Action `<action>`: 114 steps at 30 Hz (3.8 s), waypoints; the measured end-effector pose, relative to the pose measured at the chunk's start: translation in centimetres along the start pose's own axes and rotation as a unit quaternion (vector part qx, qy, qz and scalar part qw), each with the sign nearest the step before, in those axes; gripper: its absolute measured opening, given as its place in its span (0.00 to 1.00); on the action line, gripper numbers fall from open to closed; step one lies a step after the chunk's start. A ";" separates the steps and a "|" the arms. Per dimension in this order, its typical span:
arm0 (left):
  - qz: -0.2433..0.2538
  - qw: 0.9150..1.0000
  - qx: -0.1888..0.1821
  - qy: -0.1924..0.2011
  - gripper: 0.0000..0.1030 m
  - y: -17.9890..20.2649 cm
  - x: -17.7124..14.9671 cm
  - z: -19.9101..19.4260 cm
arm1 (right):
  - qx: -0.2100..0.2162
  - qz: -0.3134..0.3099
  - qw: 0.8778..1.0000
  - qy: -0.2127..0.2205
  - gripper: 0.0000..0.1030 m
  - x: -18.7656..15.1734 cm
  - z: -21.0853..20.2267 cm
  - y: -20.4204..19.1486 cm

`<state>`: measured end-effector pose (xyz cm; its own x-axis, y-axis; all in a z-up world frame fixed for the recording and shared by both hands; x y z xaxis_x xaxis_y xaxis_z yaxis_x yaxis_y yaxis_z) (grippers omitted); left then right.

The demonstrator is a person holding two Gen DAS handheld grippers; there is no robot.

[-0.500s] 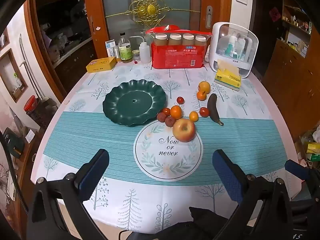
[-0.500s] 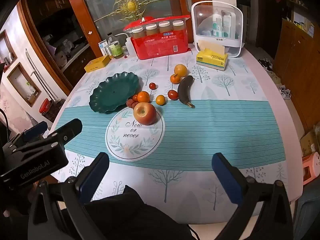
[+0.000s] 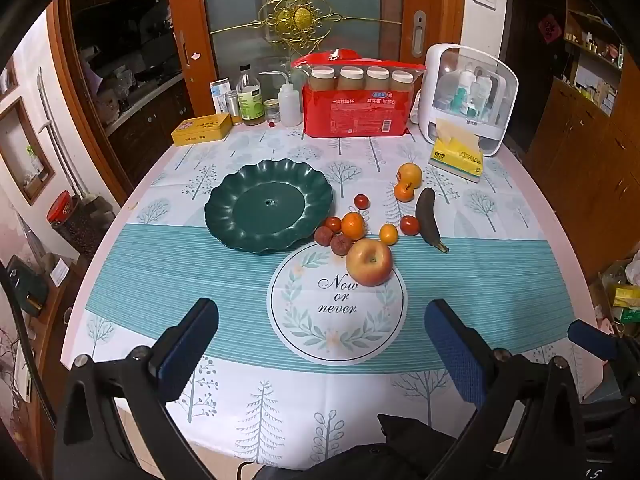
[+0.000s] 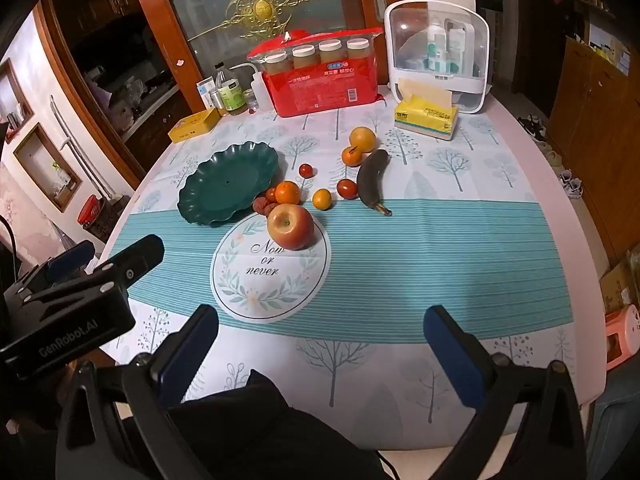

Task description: Organize fruits

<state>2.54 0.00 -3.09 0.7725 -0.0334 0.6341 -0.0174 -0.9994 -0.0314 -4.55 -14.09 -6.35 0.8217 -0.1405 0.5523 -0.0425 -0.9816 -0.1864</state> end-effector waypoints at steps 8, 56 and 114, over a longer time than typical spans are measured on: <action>-0.001 1.000 -0.001 -0.002 0.99 -0.3 0.0 0.4 | 0.000 0.000 1.000 -0.002 1.00 0.1 0.2 -0.1; -0.007 1.000 -0.012 -0.015 0.99 0.2 -2.6 0.7 | 0.007 0.001 1.000 -0.007 1.00 -0.6 0.6 -0.1; -0.032 0.962 -0.019 -0.271 0.99 5.4 3.4 27.1 | 0.000 0.059 0.996 -0.070 0.71 15.1 27.5 10.3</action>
<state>22.29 -5.12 -22.05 0.9900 0.0289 0.1380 0.0251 -0.9993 0.0295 23.01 -22.72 -22.28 0.8822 -0.2355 0.4078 -0.1433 -0.9592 -0.2439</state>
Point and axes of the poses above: each gripper's, at about its wrist camera, not at the fingertips, and z roughly the way its jaws point, y to its right, x to its top, the point moved 4 cm from there along z, roughly the way its jaws point, and after that the axes turned 1 degree about x, right-handed, at the moved point
